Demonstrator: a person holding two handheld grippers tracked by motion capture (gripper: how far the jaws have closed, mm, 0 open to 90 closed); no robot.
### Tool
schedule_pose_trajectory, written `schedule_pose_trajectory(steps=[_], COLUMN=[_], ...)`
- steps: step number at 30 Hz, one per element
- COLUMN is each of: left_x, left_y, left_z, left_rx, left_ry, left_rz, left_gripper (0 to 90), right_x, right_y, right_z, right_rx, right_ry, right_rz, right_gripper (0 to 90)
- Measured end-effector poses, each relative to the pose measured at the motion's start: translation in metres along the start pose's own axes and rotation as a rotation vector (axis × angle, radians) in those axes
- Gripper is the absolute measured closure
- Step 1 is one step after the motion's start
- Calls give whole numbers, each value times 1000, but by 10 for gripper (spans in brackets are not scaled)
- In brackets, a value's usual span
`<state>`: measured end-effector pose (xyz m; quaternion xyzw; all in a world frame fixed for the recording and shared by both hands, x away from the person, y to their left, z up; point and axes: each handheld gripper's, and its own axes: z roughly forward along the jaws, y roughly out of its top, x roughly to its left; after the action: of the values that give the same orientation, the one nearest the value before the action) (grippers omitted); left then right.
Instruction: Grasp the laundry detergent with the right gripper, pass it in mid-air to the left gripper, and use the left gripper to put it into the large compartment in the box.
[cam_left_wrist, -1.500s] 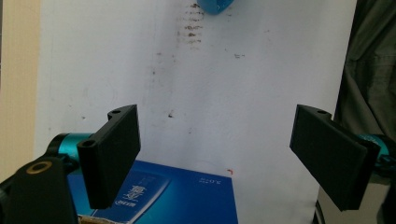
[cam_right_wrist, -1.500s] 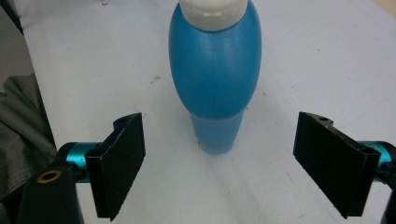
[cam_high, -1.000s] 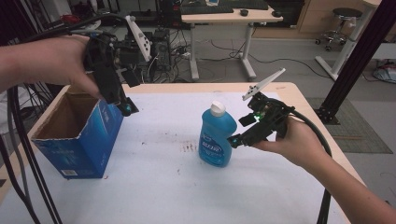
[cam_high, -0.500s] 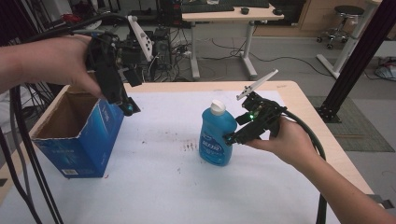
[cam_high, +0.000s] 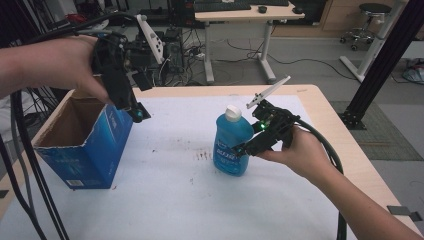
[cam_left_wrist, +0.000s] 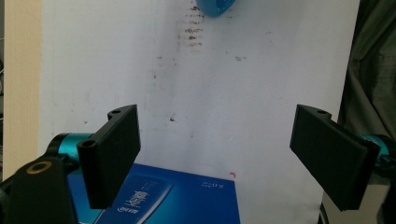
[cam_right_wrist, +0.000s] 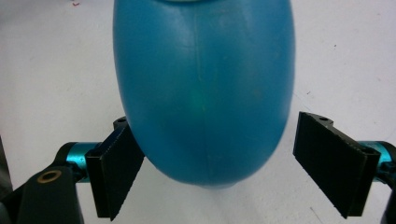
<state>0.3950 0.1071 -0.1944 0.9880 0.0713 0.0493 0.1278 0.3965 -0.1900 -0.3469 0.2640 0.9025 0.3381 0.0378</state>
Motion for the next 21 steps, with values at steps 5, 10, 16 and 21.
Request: schedule_pose_trajectory(steps=[5,10,16,21], left_x=[-1,-1,-1,-1], left_y=[0,0,0,0], left_z=[0,0,0,0], left_rx=[-2,0,3,0], left_ry=[1,-1,-1,1], left_rz=[1,2,1,0], left_gripper=[163,163,163,163], right_x=[1,3,5,6], right_y=[1,2,3,4], right_z=[3,7,11,12], right_rx=[-1,5,8,7], right_ry=[1,2,0,-2], right_rz=[0,-8,-13,-15], right_gripper=[164,164,165,166])
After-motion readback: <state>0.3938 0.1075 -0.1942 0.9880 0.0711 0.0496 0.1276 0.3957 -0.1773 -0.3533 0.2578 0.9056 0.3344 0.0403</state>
